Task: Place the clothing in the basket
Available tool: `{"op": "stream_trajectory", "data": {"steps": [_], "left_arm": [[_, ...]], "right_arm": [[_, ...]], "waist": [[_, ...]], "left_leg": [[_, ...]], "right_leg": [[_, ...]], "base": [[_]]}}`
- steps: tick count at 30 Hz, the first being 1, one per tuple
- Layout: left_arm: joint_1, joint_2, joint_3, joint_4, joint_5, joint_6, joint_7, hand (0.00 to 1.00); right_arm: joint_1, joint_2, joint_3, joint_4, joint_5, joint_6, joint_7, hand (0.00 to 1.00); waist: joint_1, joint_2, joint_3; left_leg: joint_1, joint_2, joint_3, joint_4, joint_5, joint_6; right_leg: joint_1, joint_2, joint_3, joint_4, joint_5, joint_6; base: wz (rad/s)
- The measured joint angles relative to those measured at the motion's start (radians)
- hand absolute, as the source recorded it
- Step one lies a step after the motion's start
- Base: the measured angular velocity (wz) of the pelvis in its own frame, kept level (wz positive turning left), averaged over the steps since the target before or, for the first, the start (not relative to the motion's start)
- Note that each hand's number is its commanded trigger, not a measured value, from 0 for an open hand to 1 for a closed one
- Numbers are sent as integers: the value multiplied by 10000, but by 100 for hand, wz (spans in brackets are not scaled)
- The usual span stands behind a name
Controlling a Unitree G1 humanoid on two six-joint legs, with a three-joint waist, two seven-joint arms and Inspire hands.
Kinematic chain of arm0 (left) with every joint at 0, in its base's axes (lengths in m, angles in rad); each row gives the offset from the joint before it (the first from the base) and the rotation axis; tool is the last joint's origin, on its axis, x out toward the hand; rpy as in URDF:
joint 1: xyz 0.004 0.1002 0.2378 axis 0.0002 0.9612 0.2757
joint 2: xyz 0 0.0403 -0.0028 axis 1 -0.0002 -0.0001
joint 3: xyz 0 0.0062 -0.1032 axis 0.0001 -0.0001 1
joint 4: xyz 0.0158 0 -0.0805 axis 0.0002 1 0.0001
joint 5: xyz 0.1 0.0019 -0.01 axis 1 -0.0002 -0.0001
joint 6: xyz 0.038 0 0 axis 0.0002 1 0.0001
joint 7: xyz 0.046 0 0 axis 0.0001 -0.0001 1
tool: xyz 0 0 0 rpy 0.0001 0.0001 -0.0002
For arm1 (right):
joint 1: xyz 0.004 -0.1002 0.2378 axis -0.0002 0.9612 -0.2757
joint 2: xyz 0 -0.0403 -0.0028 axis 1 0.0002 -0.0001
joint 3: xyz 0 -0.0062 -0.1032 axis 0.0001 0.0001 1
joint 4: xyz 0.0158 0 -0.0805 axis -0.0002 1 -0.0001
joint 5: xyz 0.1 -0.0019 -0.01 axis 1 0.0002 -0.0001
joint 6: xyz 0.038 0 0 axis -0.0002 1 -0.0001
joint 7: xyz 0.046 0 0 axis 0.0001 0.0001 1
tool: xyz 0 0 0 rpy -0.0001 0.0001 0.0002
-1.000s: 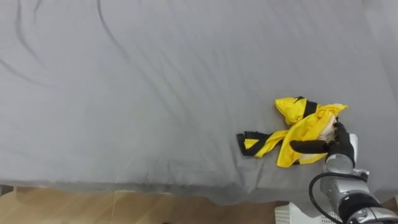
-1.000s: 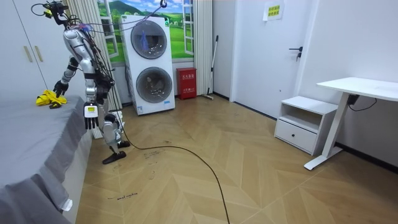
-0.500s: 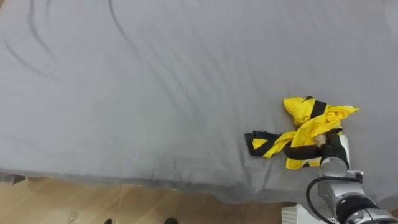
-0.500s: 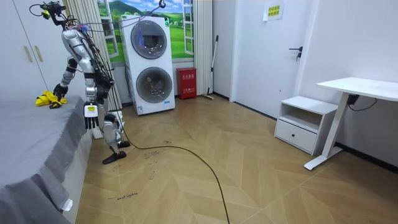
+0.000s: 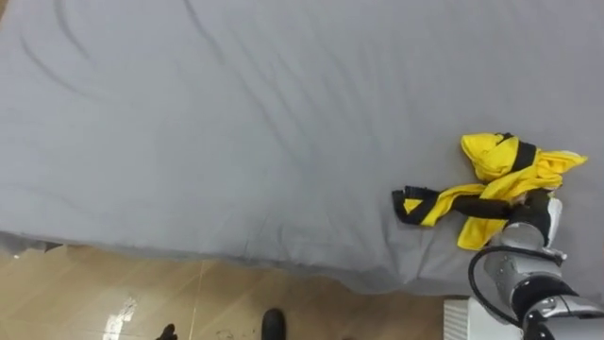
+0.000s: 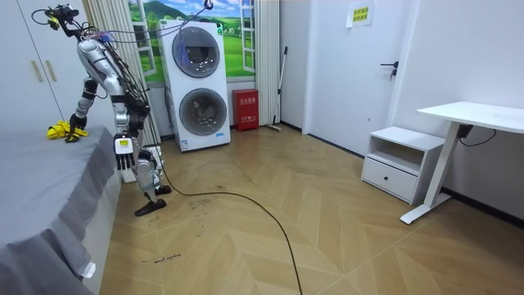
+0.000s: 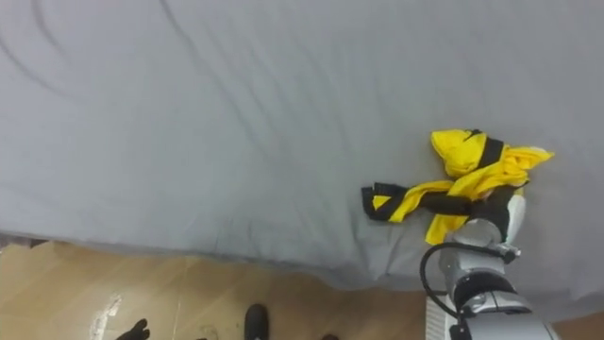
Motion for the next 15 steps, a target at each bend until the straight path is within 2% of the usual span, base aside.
{"op": "stream_trajectory", "data": {"steps": [4,5,11,15], "left_arm": [[4,24,3,-222,-158,24,0,0],[8,37,3,-276,-157,53,1,0],[82,99,-17,-384,-162,20,99,0],[84,114,-73,-384,-170,-33,101,0]], "right_arm": [[-420,-446,-458,-3,285,35,-608,100],[-451,-583,-469,-3,304,35,-635,100],[-530,-845,-459,-2,308,28,-560,100],[-531,-939,-381,-2,317,18,-396,100]], "waist": [[47,127,18],[47,177,45],[136,352,32],[195,347,34]], "left_leg": [[-478,-37,-4,20,46,69],[-516,-37,-4,16,46,70],[-608,10,148,0,66,58],[-648,7,201,10,102,54]], "right_leg": [[-530,-50,6,129,27,43],[-587,-51,12,167,37,42],[-829,-76,103,311,47,22],[-956,-106,141,442,44,19]], "base": [[0],[-3],[-9],[-7]]}}
